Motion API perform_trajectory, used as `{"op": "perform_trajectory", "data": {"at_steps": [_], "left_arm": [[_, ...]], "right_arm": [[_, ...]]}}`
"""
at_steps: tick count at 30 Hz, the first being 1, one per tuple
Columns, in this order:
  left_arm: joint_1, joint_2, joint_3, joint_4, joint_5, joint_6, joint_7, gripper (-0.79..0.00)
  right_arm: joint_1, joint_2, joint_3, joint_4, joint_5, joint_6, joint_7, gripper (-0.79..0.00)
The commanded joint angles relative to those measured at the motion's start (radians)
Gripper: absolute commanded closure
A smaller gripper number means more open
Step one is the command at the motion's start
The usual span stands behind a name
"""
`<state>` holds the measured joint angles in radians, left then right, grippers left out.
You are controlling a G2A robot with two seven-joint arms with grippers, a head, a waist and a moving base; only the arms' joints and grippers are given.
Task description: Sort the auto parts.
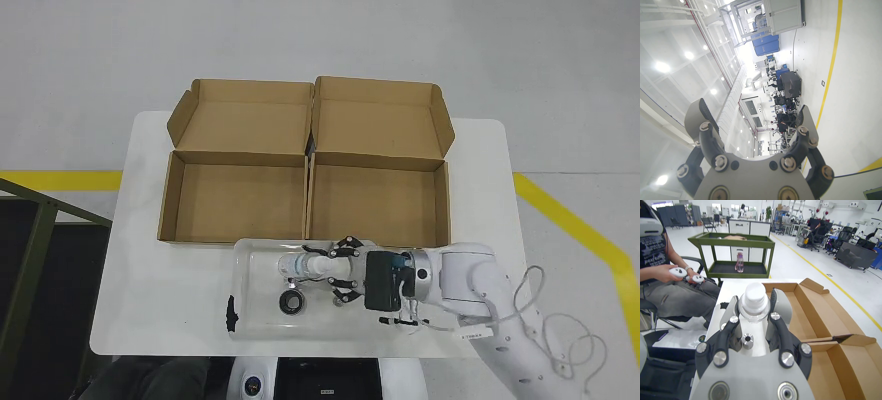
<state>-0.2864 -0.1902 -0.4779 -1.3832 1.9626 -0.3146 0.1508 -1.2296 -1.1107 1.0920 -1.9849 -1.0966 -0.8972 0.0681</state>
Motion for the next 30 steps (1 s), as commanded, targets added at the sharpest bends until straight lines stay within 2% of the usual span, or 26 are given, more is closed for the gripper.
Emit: {"op": "perform_trajectory", "data": {"at_steps": [1,10,21,30], "left_arm": [[0.0,0.0,0.0,0.0,0.0,0.0,0.0,-0.785],[0.0,0.0,0.0,0.0,0.0,0.0,0.0,-0.785],[0.0,0.0,0.0,0.0,0.0,0.0,0.0,-0.785],[0.0,0.0,0.0,0.0,0.0,0.0,0.0,-0.785]], "right_arm": [[0.009,-0.001,0.002,0.005,0.023,0.01,-0.009,0.0],[0.035,-0.003,0.047,0.037,0.09,0.055,-0.05,0.0],[0.076,-0.002,0.081,0.055,0.087,0.088,-0.032,0.0],[0.136,-0.01,0.057,0.119,0.086,0.136,0.008,0.0]]}}
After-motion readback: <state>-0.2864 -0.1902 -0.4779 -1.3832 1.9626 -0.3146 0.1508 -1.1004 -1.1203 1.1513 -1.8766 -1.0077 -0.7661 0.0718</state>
